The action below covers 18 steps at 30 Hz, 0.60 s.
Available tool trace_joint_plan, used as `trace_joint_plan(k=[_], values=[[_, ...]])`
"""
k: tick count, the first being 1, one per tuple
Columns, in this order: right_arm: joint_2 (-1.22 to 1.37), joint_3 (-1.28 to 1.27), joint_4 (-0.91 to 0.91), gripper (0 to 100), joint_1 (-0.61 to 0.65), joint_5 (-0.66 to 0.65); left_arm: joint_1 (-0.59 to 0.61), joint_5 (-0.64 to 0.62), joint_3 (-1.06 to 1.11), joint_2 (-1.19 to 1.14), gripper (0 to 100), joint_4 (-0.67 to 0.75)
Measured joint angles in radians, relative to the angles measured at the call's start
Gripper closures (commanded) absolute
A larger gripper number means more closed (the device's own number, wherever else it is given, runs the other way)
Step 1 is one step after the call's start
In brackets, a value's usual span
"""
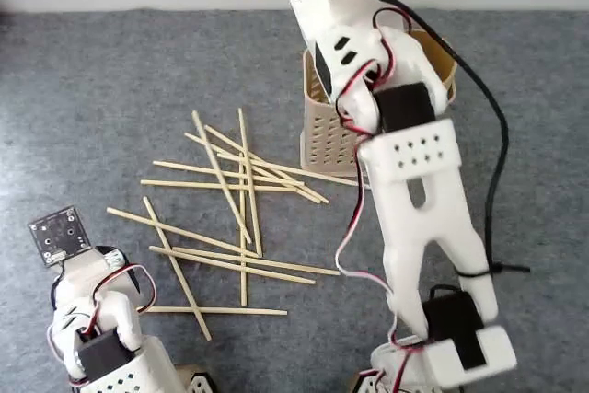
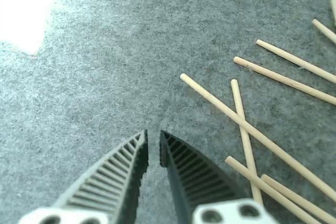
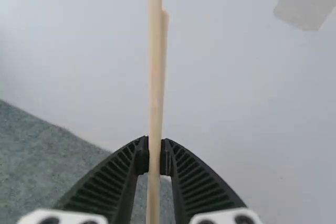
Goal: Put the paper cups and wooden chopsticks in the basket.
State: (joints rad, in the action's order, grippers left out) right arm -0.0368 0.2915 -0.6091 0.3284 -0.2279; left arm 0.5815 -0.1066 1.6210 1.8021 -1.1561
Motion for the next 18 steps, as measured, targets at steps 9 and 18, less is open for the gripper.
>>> trace_joint_plan(k=[9, 18], values=[[0.098, 0.0, -0.089, 82.4, -0.02, 0.037, 0.0, 0.0, 0.0, 0.0, 96, 0.0], [0.035, 0.0, -0.298, 72.2, -0.011, 0.164, 0.0, 0.0, 0.0, 0.0, 96, 0.0]])
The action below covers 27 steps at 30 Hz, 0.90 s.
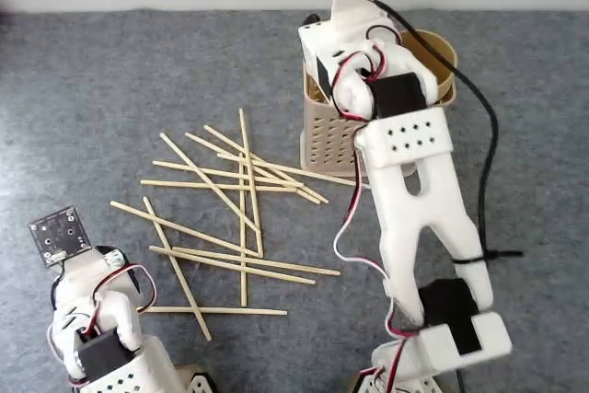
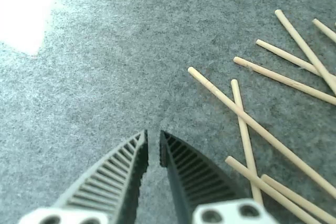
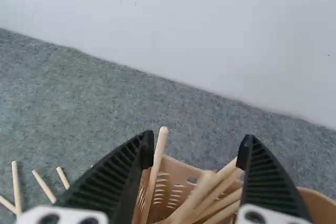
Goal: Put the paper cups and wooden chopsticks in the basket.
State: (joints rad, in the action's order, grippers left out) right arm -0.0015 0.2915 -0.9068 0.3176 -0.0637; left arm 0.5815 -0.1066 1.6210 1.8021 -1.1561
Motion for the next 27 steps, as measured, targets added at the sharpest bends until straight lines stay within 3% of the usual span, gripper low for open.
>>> trace_joint_plan(k=[12, 20, 27], values=[[0.025, 0.002, -0.491, 72.2, 0.16, -0.009, -0.005, 0.0, 0.002, 0.0, 96, 0.021], [0.227, 0.005, -0.709, 74.9, 0.273, -0.209, -0.028, 0.0, 0.017, 0.0, 96, 0.04], [0.345, -0.034, -0.746, 78.0, 0.385, -0.336, -0.028, 0.0, 0.017, 0.0, 96, 0.04]])
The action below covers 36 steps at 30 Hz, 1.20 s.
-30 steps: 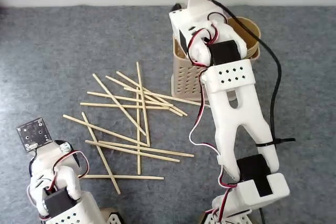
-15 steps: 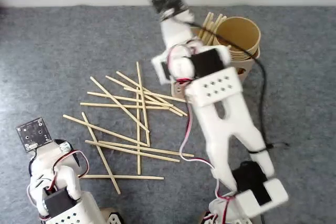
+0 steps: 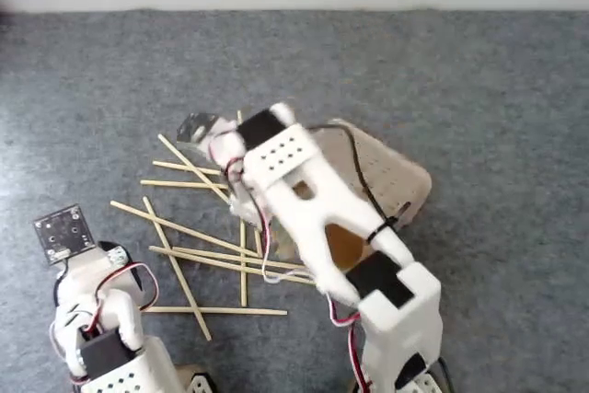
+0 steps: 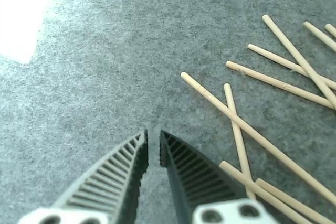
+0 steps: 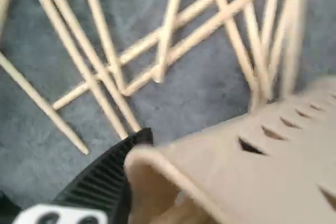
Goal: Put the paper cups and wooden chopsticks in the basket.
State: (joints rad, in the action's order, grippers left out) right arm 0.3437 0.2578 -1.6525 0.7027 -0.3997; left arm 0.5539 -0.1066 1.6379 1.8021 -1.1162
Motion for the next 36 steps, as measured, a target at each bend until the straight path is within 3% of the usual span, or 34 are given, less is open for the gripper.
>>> trace_joint_plan(k=[9, 17, 30, 36], values=[[-0.155, -0.272, 0.19, 78.0, 0.04, -0.009, 0.0, 0.0, 0.0, 0.0, 96, 0.0], [-0.293, -0.276, 0.178, 78.0, 0.057, -0.034, 0.0, 0.0, 0.0, 0.0, 96, 0.0], [-0.353, -0.035, 0.16, 77.9, -0.328, -0.199, 0.0, 0.0, 0.0, 0.0, 96, 0.0], [-0.353, 0.094, 0.16, 77.9, -0.362, -0.212, 0.0, 0.0, 0.0, 0.0, 96, 0.0]])
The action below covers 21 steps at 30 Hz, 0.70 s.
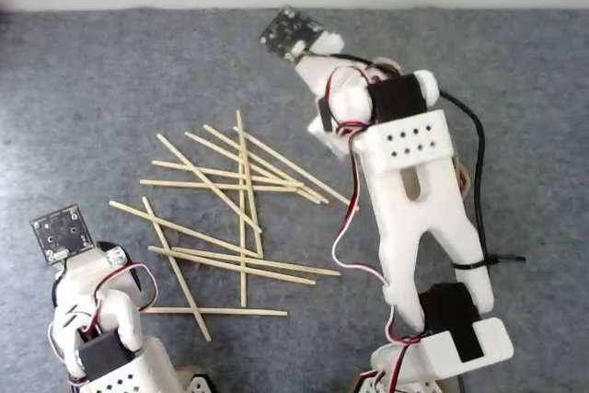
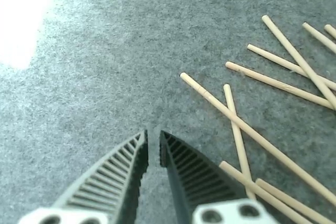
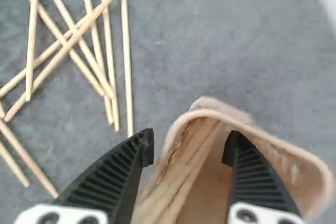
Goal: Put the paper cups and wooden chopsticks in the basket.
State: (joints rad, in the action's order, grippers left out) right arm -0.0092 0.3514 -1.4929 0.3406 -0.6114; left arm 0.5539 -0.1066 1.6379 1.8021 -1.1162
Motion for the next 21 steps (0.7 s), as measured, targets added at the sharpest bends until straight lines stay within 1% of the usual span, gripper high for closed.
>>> trace_joint_plan(k=[12, 16, 21], values=[[0.0, 0.189, 0.003, 77.9, -0.002, -0.002, 0.0, 0.0, 0.0, 0.0, 96, 0.0], [-0.002, 0.287, -0.003, 77.9, -0.003, -0.002, 0.0, 0.0, 0.0, 0.0, 96, 0.0], [-0.094, 0.381, -0.052, 77.9, -0.002, -0.002, 0.0, 0.0, 0.0, 0.0, 96, 0.0]])
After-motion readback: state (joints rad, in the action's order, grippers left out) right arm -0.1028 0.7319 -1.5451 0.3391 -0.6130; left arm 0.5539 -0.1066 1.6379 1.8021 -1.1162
